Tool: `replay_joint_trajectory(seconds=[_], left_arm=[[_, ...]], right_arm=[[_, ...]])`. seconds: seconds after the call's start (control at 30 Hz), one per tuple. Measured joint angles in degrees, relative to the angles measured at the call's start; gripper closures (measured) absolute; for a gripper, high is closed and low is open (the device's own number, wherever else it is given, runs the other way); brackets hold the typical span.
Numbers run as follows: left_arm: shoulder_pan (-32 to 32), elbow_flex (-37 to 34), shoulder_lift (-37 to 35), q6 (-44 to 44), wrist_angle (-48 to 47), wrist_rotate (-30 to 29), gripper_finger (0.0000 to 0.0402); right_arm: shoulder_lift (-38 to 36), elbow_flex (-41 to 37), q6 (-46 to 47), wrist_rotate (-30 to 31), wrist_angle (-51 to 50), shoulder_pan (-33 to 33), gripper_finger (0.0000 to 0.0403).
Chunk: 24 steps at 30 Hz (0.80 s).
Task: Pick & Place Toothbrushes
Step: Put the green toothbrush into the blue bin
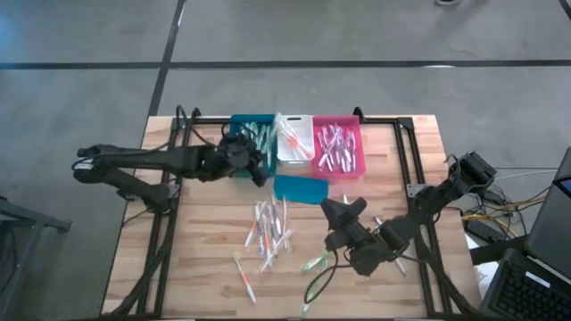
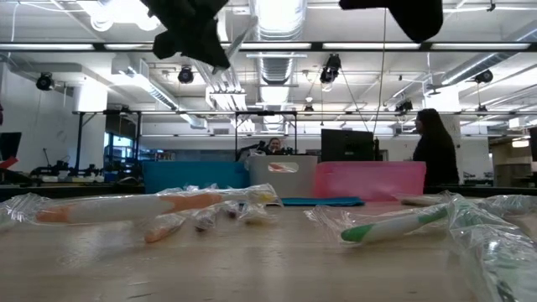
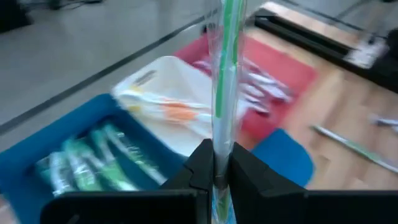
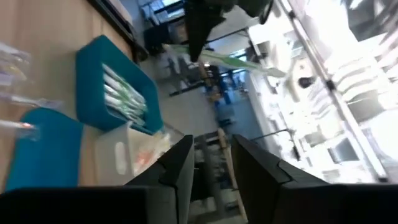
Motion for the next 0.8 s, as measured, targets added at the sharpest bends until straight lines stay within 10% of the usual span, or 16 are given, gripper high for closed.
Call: replay_joint_trajectory(seconds=[0.8], left_arm=[[23.6, -5.6, 2.0, -5.4, -2.9, 12.1, 0.0372]], right_arm=[[-13.3, -1.9, 44.4, -48.9, -37.0, -15.9, 0.0376]])
